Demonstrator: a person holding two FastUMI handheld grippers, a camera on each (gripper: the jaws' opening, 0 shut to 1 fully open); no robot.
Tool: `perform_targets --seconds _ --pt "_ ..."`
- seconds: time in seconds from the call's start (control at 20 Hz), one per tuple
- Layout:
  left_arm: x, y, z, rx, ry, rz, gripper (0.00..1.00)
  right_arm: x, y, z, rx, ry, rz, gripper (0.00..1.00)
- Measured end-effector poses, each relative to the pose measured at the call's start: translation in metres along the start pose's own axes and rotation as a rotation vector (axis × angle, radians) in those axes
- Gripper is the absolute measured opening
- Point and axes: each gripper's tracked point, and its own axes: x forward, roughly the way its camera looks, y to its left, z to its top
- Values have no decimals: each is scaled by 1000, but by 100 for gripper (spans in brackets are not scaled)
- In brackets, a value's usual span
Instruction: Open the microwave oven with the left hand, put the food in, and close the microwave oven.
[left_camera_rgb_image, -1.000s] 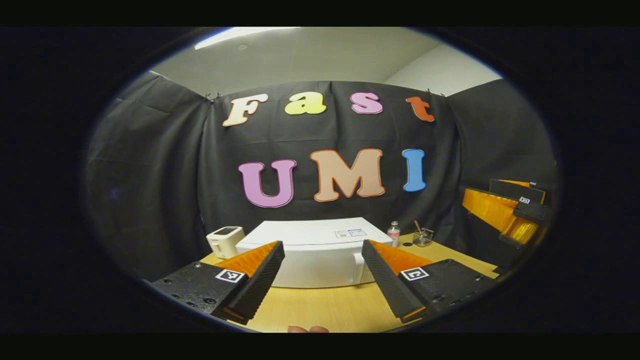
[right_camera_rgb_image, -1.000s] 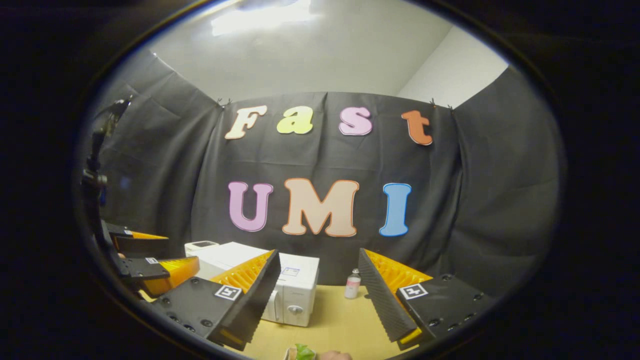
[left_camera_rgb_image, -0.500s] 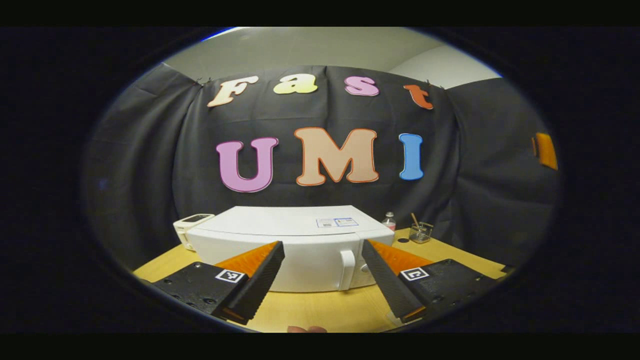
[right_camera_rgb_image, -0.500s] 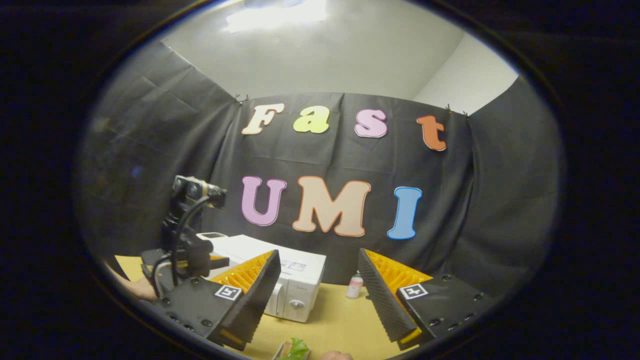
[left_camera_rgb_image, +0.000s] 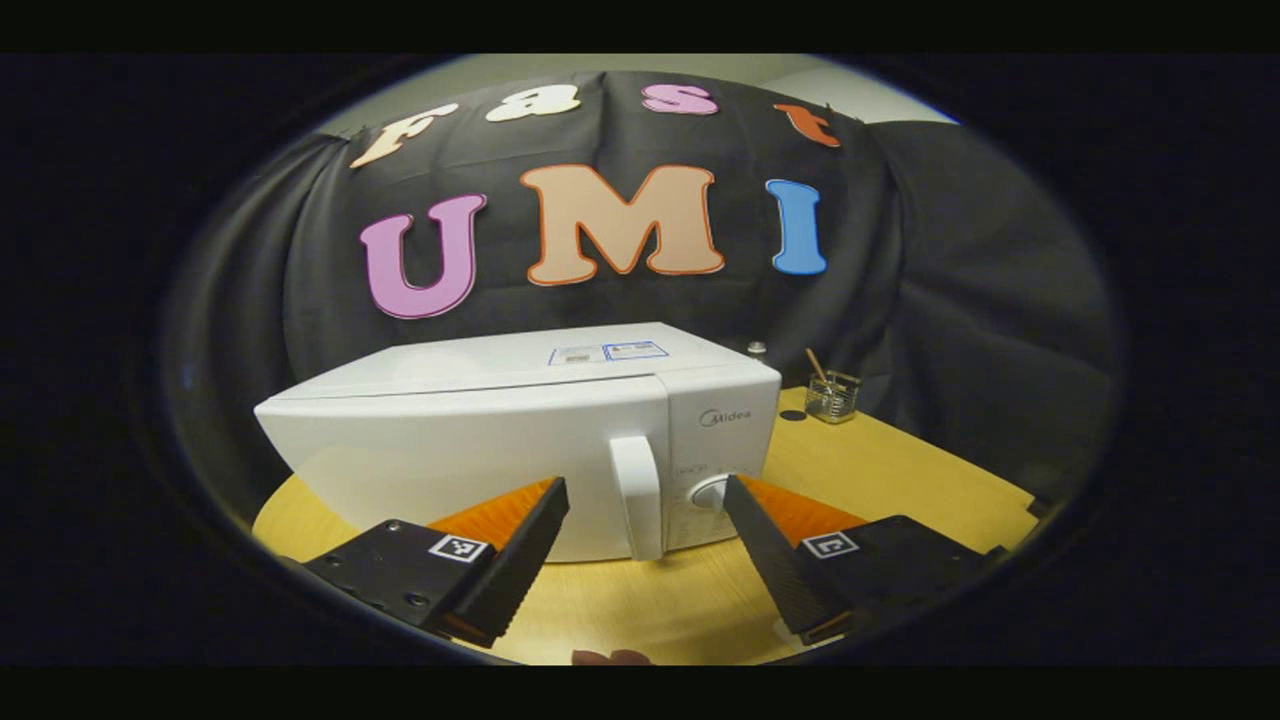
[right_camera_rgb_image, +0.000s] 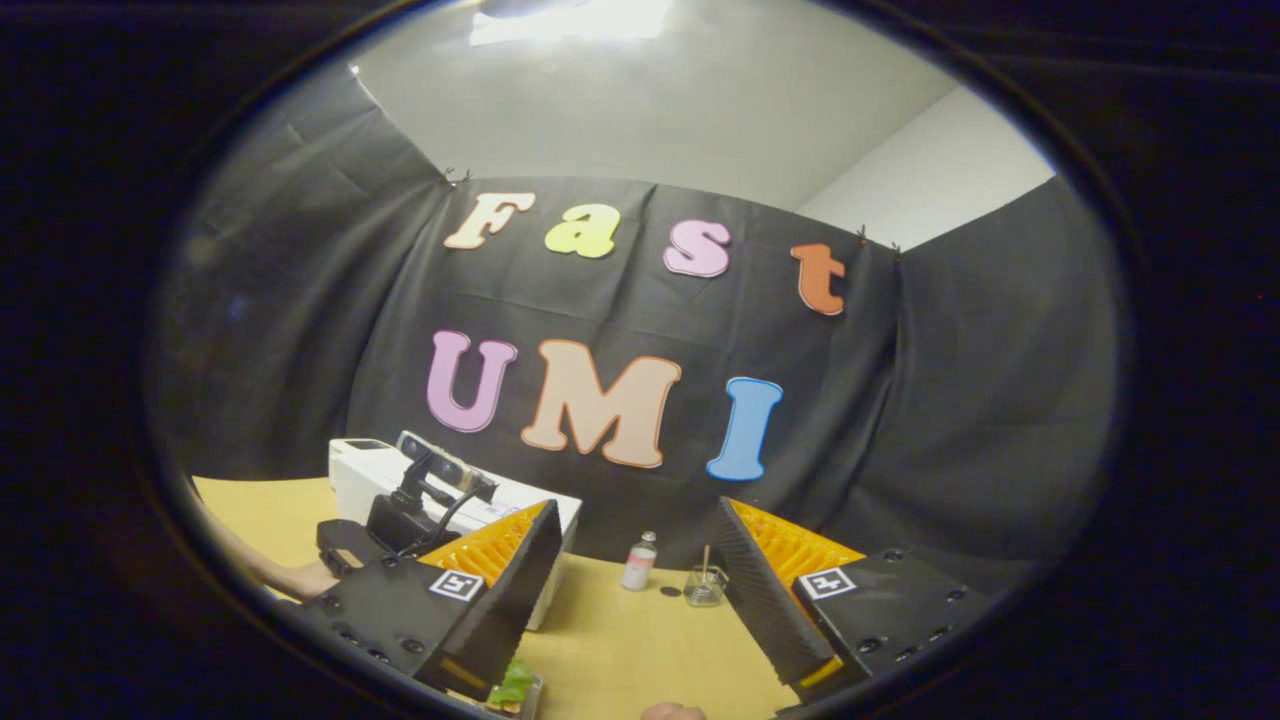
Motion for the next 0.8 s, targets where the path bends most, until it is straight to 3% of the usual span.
perform_targets --seconds 0.2,0.25,0.5,0.8 --pt "13 0 -11 -23 28 10 95 -1 -18 -15 5 53 -40 98" --pt "15 0 -12 -27 26 10 98 -1 -21 -14 10 56 -44 98" --pt "23 -1 -23 -63 53 15 95 -4 -29 -21 9 88 -57 98" --pt "31 -2 -32 -73 83 13 70 -8 -25 -19 37 108 -49 96"
